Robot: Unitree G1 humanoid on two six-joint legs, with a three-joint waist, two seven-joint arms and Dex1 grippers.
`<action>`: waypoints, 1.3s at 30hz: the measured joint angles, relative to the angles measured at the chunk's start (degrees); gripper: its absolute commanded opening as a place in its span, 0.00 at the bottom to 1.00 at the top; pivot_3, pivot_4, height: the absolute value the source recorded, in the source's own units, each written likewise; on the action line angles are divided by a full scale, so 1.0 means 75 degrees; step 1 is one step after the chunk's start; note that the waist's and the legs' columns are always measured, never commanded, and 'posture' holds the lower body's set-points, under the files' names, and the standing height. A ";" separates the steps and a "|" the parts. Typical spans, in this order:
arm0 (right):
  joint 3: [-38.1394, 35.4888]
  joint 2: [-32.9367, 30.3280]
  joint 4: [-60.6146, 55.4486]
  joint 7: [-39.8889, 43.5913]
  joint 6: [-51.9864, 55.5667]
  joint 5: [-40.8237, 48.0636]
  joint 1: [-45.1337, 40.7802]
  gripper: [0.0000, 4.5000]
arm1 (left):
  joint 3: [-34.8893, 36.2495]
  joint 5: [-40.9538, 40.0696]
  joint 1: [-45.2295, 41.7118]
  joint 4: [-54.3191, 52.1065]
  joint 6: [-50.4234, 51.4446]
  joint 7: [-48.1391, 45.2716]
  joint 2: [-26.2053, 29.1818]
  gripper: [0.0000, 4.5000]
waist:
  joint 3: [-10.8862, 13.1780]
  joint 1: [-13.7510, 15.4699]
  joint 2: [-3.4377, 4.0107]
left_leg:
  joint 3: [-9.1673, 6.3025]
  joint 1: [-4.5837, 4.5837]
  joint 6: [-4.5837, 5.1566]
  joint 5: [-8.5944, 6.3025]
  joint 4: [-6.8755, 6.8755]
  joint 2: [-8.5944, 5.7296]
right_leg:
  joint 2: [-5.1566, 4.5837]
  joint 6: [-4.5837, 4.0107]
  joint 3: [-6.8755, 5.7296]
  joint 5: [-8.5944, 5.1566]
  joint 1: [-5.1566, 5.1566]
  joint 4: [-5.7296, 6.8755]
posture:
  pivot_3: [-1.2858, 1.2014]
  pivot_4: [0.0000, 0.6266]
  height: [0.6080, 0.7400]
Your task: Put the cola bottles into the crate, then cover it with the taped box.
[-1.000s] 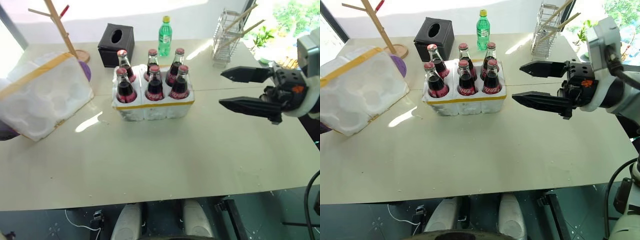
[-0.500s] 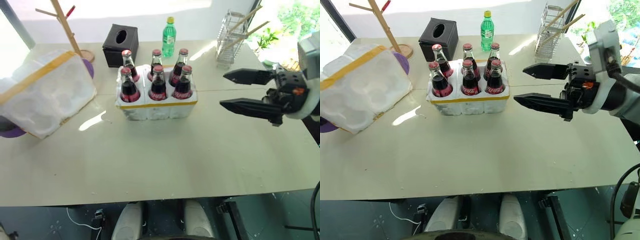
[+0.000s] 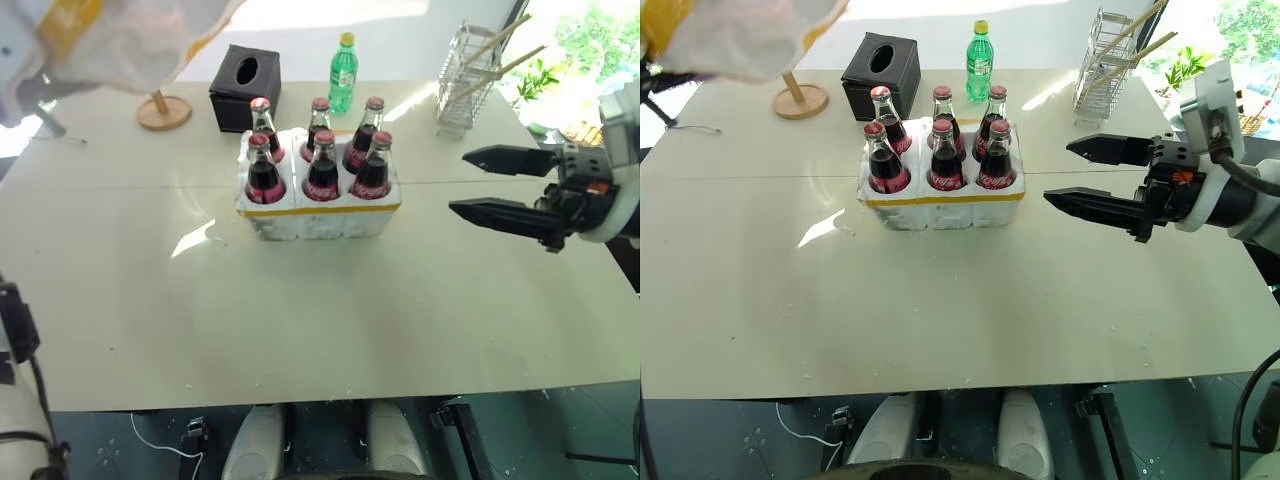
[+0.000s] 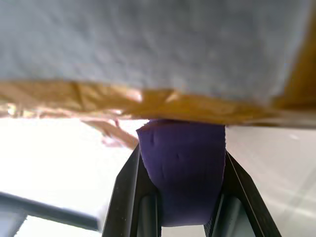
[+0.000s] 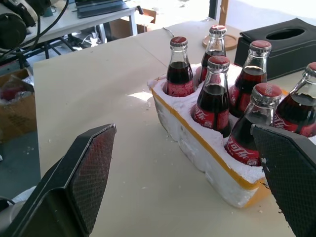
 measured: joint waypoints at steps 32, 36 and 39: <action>-0.0383 0.0230 0.0023 -0.0384 -0.0312 -0.0023 0.0746 1.00 | -0.1513 0.4825 0.4923 -0.6042 0.0344 0.2884 -0.0510 0.95 | -0.0001 0.0020 0.0010 | 0.0005 0.0009 0.0014 -0.0008 0.0019 0.0006 | -0.0012 0.0000 0.0002 0.0001 0.0008 -0.0015 | 0.52 0.24 1.00; -0.0385 0.0234 0.0050 -0.0356 -0.0354 -0.0088 0.0965 1.00 | -0.0601 0.3814 0.5992 -0.6465 0.1017 0.2537 -0.0720 0.95 | -0.0002 0.0006 0.0013 | 0.0006 0.0011 0.0013 -0.0009 0.0016 0.0007 | -0.0027 0.0000 0.0001 0.0001 0.0002 -0.0011 | 0.52 0.24 1.00; -0.0388 0.0231 0.0122 -0.0291 -0.0370 -0.0151 0.1061 1.00 | 0.0409 0.1760 0.6547 -0.7032 0.2730 0.1640 -0.1670 0.95 | -0.0005 0.0026 0.0020 | 0.0002 0.0010 0.0013 -0.0009 0.0023 0.0004 | -0.0032 0.0000 -0.0005 0.0001 0.0007 -0.0011 | 0.52 0.24 1.00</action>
